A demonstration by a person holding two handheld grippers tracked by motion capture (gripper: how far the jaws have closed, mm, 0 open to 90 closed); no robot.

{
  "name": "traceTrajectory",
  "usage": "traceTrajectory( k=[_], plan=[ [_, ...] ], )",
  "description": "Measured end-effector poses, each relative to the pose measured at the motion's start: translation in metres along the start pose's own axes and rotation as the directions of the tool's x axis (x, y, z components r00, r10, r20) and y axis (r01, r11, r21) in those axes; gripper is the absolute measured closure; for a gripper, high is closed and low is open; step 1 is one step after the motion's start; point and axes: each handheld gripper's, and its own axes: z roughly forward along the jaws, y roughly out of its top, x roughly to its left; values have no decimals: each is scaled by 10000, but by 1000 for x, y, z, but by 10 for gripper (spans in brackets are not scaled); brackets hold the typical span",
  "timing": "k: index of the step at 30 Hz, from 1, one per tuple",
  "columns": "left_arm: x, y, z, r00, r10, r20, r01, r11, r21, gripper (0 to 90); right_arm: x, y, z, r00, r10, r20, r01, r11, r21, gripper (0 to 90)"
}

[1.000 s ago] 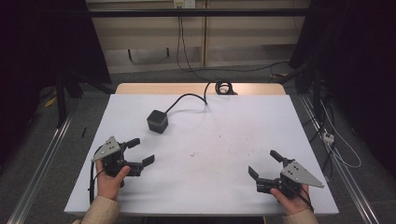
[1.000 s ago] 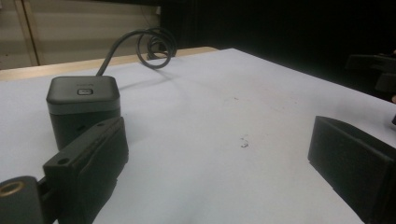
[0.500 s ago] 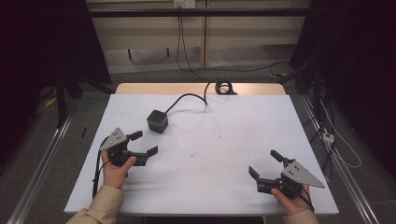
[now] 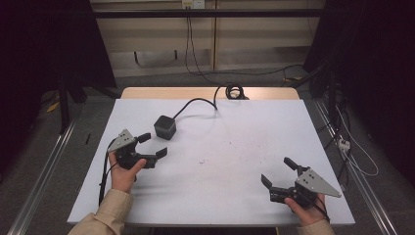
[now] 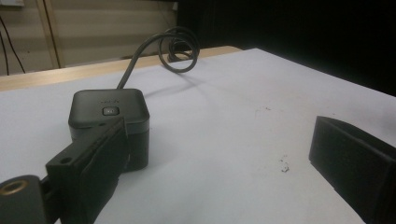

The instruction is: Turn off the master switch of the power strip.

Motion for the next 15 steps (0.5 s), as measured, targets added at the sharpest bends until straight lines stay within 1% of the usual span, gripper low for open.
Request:
traceTrajectory(
  k=[4,8,11,15],
  plan=[
    [1,1,2,9999,-91,-62,91,9999,-124,46,0,0,0,10000,-9,5,9,10000,0,37],
    [4,0,5,9998,-209,-61,209,9998,-48,47,-1,0,0,10000,-12,26,12,10000,27,37],
    [5,1,6,9996,-212,-164,213,9998,14,47,-1,0,0,10000,-7,32,7,10000,13,37],
    [5,4,9,9997,-147,-184,147,9999,20,47,0,0,0,10000,-49,-23,49,10000,26,37]
  ],
)
